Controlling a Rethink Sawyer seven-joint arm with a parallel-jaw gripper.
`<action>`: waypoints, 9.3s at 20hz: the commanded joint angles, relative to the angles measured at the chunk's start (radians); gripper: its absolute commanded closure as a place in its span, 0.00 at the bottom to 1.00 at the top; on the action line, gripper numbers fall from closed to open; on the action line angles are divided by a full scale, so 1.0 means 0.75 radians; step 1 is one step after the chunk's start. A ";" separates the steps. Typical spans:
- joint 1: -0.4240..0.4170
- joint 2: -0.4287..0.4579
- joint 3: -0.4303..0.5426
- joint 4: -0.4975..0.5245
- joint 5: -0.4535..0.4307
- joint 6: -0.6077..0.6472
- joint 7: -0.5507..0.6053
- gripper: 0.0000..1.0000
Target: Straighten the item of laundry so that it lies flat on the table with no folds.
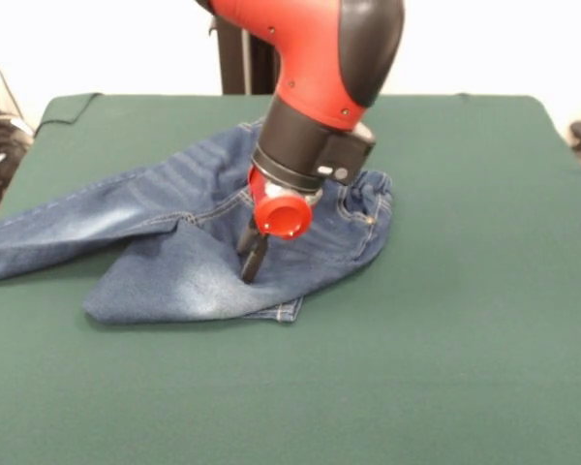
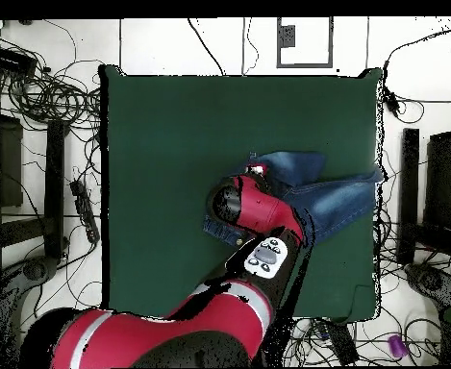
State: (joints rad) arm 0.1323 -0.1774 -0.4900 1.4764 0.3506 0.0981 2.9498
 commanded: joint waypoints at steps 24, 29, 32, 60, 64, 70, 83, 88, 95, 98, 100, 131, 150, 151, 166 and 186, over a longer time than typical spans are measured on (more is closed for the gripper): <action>-0.042 -0.034 0.080 0.081 0.074 -0.342 0.157 0.00; -0.119 -0.059 0.167 0.079 0.004 -0.390 0.136 0.00; -0.150 -0.058 0.207 0.066 -0.016 -0.410 0.129 0.00; -0.983 -0.193 1.485 -0.056 -1.284 -0.439 0.019 0.00; -1.055 -0.145 1.653 -0.052 -1.360 -0.469 0.104 0.00; -1.262 0.039 2.083 -0.054 -1.657 -0.320 0.129 0.00; -1.331 0.195 2.269 -0.104 -1.715 -0.222 0.006 0.00; -1.311 0.199 2.255 -0.128 -1.695 -0.236 -0.005 0.00; -1.309 0.190 2.197 -0.119 -1.673 -0.252 -0.014 0.00; -1.229 0.073 1.992 -0.107 -1.532 -0.333 0.048 0.00; -1.202 0.040 1.926 -0.095 -1.491 -0.368 0.058 0.00; -0.925 -0.522 1.372 0.119 -1.599 0.306 0.811 0.00; -0.822 -0.569 1.107 -0.035 -1.307 1.162 0.498 0.00; -0.817 -0.566 1.101 -0.039 -1.324 1.129 0.502 0.00; -0.692 -0.500 0.962 0.034 -1.014 0.909 0.796 0.00; -0.430 -0.282 0.682 -0.062 -0.631 0.682 0.830 0.00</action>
State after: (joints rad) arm -0.2503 -0.5131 0.0697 1.4289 -0.2483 0.6615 3.3038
